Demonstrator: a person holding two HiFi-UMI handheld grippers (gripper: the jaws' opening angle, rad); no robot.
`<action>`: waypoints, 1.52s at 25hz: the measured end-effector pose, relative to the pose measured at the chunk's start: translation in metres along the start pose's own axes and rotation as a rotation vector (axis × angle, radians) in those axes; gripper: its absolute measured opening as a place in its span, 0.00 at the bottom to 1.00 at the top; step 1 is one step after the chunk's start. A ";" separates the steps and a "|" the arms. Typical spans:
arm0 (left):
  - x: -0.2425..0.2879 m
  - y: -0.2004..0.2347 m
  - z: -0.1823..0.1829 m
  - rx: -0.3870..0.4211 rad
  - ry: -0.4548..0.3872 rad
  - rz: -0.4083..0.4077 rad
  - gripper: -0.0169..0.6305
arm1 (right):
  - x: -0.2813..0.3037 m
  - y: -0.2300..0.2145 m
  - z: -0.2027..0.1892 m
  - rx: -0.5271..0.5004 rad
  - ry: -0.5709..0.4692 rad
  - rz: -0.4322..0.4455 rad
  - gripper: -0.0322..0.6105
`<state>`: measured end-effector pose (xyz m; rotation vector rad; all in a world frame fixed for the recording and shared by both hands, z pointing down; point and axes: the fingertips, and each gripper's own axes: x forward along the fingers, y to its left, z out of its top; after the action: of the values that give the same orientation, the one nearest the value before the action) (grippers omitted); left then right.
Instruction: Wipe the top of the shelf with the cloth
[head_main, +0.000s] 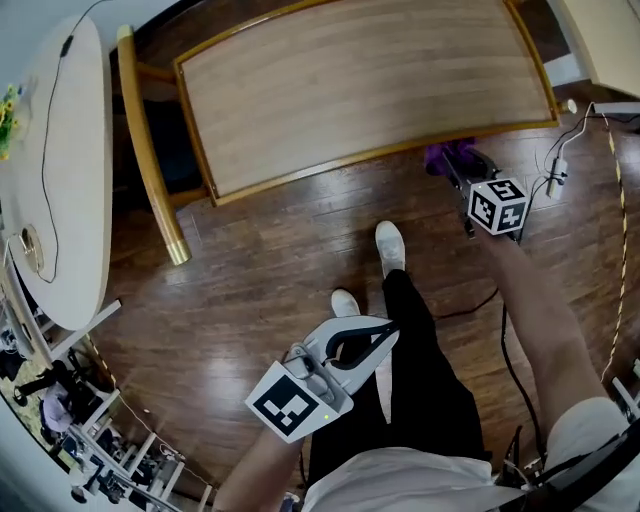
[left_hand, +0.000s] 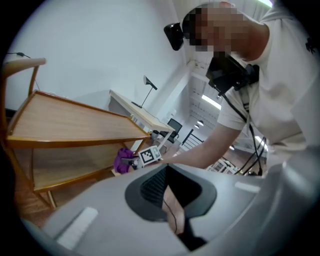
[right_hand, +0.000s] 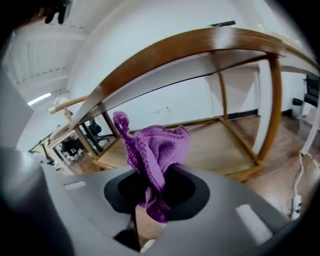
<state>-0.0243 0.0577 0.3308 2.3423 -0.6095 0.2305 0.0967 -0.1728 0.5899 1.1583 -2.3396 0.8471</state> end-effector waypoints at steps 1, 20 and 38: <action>-0.008 0.000 -0.002 0.000 -0.014 0.004 0.05 | 0.008 0.032 -0.007 -0.029 0.011 0.049 0.20; -0.149 0.031 -0.059 -0.097 -0.138 0.230 0.05 | 0.188 0.357 -0.121 -0.388 0.224 0.493 0.20; -0.085 0.025 -0.033 -0.039 -0.094 0.106 0.05 | 0.152 0.190 -0.102 -0.358 0.249 0.233 0.20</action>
<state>-0.1108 0.0945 0.3417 2.2962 -0.7779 0.1563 -0.1379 -0.1013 0.6885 0.6074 -2.3185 0.5722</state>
